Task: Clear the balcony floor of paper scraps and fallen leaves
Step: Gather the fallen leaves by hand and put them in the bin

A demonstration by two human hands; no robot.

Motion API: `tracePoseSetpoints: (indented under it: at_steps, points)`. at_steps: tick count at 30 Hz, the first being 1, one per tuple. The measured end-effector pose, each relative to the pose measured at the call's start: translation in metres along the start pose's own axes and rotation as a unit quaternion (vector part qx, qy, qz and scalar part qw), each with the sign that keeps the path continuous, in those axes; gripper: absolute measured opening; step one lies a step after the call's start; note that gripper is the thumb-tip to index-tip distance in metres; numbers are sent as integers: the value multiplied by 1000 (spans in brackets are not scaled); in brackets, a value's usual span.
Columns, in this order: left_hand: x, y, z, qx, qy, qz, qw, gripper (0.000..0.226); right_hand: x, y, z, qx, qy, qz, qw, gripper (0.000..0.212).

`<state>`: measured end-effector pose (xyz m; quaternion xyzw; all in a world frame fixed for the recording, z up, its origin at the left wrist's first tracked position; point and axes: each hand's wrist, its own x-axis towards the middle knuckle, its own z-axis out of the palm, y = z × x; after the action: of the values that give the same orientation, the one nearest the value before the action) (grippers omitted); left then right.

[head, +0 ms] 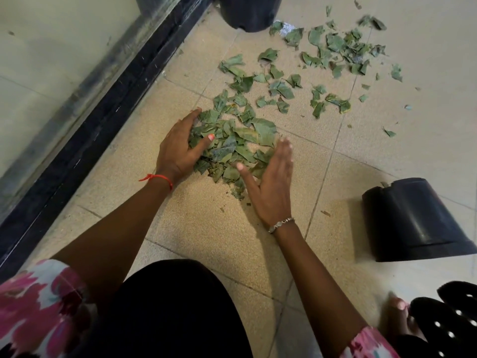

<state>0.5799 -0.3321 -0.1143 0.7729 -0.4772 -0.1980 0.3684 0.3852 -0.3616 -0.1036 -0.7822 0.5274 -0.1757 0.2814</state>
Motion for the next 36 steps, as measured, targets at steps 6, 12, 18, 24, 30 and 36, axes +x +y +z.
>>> tracePoseSetpoints:
  at_steps: [6,12,18,24,30,36]
  points:
    - [0,-2,1,-1,0,-1,1000,75,-53,17,-11,-52,22,109,992,107]
    - [1,-2,1,1,2,0,1000,72,-29,-2,17,-175,-63,-78,980,117]
    - [1,-2,1,4,2,9,1000,78,38,-12,21,-152,-21,-78,985,107]
    - [2,-2,0,26,-1,37,999,73,66,2,1,-107,16,-109,988,97]
    - [0,2,0,47,-5,18,999,76,80,17,-5,-94,-3,-73,993,92]
    - [3,1,-1,32,-21,-9,999,79,83,17,-1,-110,-18,-63,992,85]
